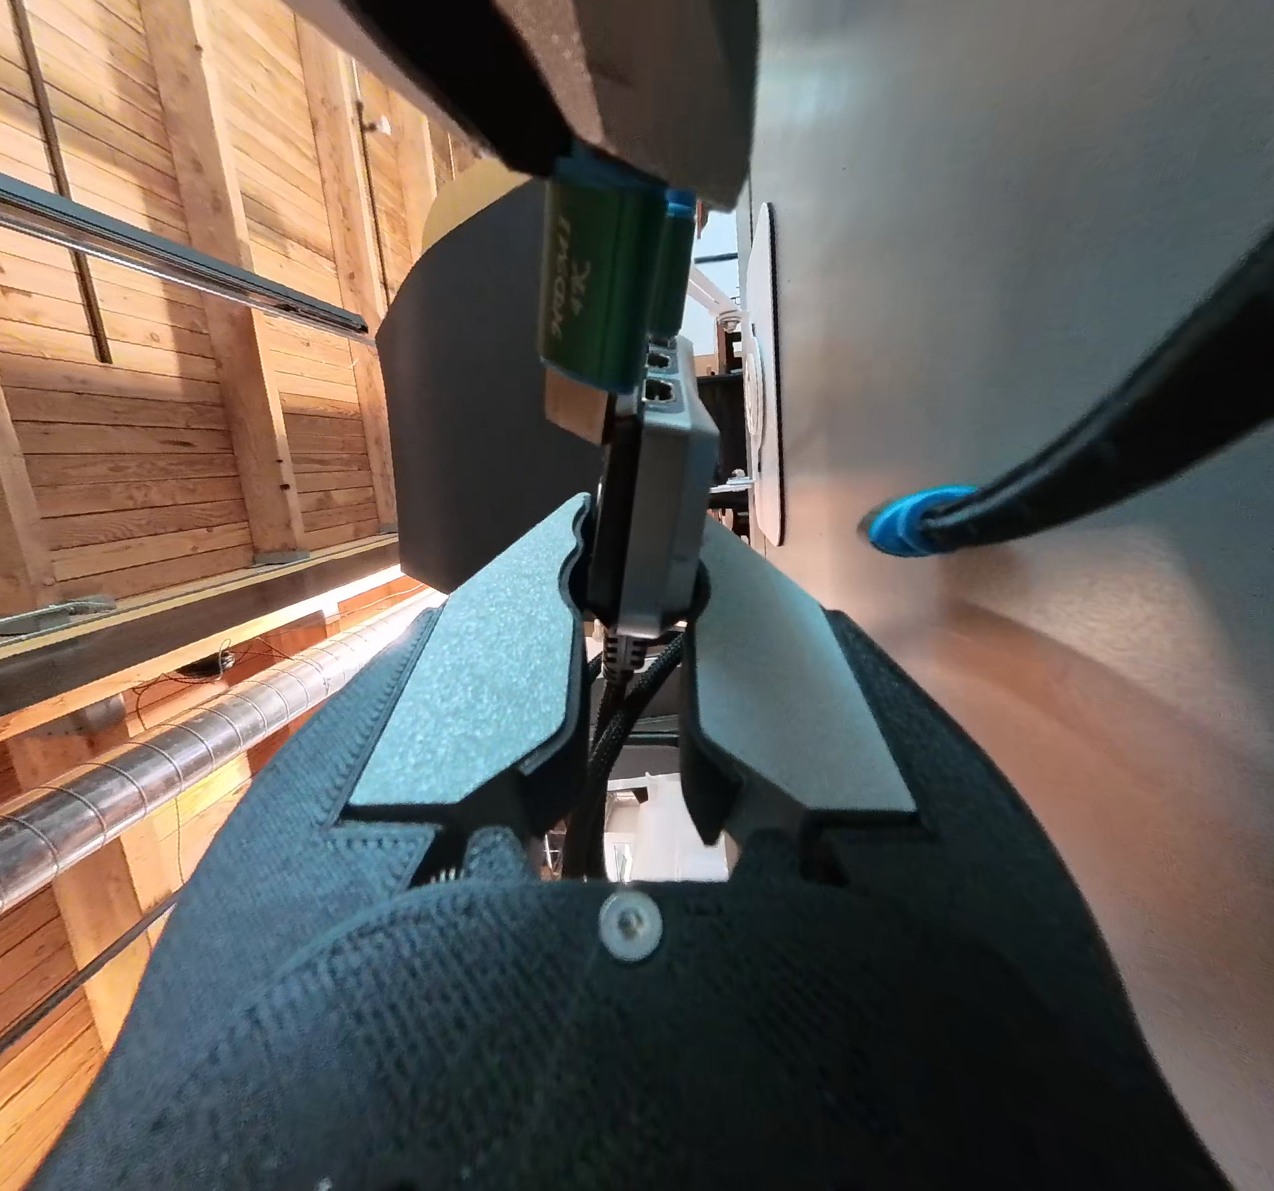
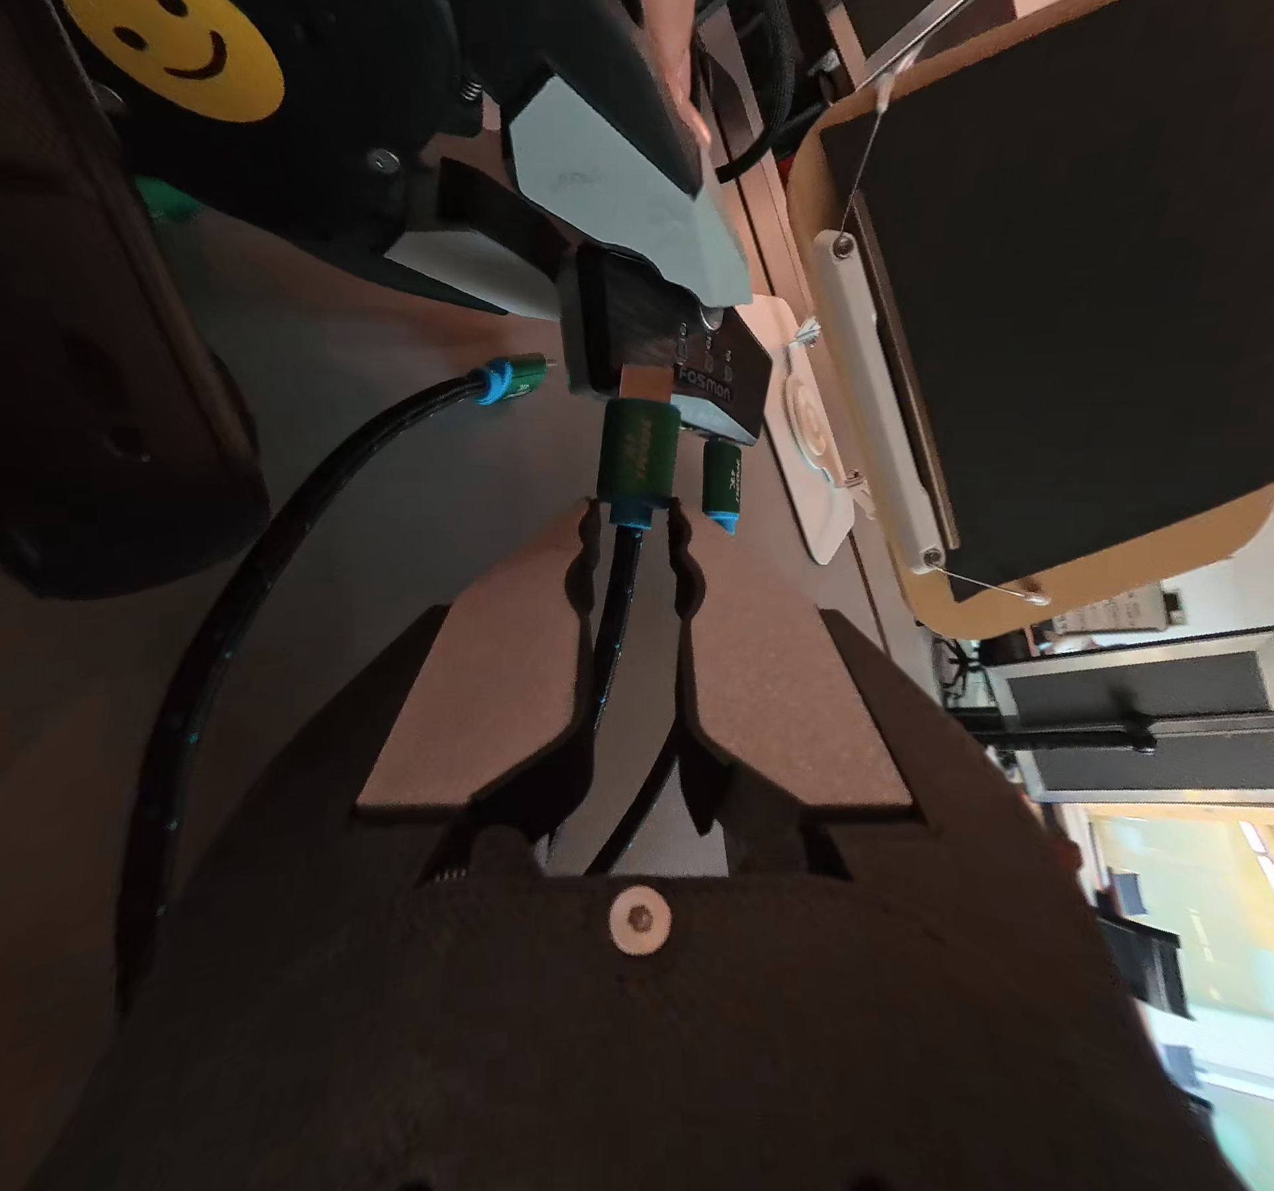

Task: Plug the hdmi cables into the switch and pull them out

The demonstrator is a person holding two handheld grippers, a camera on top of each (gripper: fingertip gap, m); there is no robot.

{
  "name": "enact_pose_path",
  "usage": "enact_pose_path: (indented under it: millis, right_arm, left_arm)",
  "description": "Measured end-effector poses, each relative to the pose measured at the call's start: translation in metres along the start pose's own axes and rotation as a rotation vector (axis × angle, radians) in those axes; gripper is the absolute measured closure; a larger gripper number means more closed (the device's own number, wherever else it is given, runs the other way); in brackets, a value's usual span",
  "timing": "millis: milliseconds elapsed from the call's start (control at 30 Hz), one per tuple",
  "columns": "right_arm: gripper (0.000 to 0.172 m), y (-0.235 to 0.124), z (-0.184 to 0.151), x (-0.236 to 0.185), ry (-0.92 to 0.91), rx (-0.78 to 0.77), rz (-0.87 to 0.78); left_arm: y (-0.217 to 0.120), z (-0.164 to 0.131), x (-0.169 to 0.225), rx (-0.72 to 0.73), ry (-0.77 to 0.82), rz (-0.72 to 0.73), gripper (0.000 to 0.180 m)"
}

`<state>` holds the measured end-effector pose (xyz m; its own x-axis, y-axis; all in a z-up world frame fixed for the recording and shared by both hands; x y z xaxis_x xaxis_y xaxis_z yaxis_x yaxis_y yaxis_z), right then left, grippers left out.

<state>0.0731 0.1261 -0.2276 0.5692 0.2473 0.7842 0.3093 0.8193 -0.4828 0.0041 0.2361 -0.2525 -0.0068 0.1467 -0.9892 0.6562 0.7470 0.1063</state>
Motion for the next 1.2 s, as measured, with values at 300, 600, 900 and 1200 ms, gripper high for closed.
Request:
enact_pose_path:
  millis: [300, 600, 900, 1200]
  right_arm:
    - [0.161, 0.005, -0.012, 0.014, 0.205, 0.06, 0.301]
    - [0.161, 0.015, -0.02, 0.017, 0.299, 0.046, 0.531]
    - [0.164, 0.017, -0.029, 0.025, 0.422, 0.107, 0.72]
    - [0.164, 0.019, -0.034, 0.029, 0.512, 0.139, 0.854]
  left_arm:
    - [-0.002, -0.002, 0.001, 0.02, 0.006, 0.017, 0.16]
    - [-0.006, -0.002, -0.002, 0.067, 0.004, 0.051, 0.16]
    - [-0.009, -0.001, -0.003, 0.081, 0.009, 0.08, 0.159]
    - [-0.012, -0.001, -0.004, 0.087, 0.019, 0.095, 0.159]
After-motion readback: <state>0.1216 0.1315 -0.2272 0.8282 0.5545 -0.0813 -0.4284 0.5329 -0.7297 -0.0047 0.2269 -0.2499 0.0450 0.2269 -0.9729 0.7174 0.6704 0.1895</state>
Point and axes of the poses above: each gripper's, where its closed fingertips meet, y out along the fingers, z out of its top, x = y × z across the jaws, the point moved 9 cm from there along -y, back along the fingers, and after that the axes turned 14 degrees about -x, right-handed, at the moved point
